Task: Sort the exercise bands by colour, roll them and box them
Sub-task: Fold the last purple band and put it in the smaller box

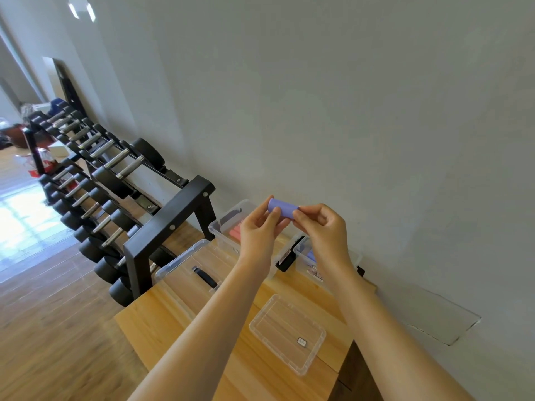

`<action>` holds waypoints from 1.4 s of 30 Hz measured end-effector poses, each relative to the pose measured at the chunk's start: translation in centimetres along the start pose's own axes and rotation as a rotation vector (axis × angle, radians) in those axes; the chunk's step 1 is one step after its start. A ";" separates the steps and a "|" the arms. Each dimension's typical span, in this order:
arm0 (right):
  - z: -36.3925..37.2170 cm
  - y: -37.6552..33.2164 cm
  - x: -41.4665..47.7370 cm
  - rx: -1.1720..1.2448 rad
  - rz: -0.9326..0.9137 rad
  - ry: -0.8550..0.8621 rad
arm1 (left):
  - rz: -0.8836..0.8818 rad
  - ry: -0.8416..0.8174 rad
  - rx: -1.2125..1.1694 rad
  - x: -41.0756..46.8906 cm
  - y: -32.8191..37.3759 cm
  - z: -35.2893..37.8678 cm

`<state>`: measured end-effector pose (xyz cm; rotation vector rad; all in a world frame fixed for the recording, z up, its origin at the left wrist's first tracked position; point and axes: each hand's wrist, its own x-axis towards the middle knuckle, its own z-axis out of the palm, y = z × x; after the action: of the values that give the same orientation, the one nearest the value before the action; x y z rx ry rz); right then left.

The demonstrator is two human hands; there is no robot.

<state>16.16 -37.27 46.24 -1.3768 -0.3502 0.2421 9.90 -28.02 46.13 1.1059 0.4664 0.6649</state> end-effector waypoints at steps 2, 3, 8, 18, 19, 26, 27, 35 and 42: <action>-0.4 0.3 0.6 0.021 0.013 -0.007 | -0.018 -0.018 0.022 0.6 -0.4 0.2; -0.7 0.6 0.9 0.033 0.021 -0.003 | -0.026 -0.022 0.032 0.9 -0.7 0.5; -2.2 2.6 3.9 0.005 0.052 0.054 | -0.015 0.045 0.059 2.9 -3.1 2.9; -6.1 7.3 14.3 -0.047 0.173 0.044 | -0.118 0.125 0.084 11.4 -9.6 8.1; -6.6 7.8 15.3 -0.054 0.203 0.040 | -0.135 0.137 0.104 12.2 -10.5 8.3; -9.1 14.2 20.3 -0.153 0.438 -0.014 | -0.235 0.214 0.186 16.5 -16.7 8.5; -9.3 15.1 20.8 -0.125 0.487 -0.014 | -0.251 0.223 0.186 16.9 -17.6 8.3; -10.8 23.3 23.5 0.037 0.776 -0.071 | -0.421 0.246 0.230 20.3 -24.4 5.2; -12.6 30.9 24.3 0.043 0.900 0.044 | -0.131 0.227 0.966 22.0 -30.5 2.0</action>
<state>44.52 -34.24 16.36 -1.4200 0.3372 0.9479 34.75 -22.91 18.28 1.8873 1.1121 0.4394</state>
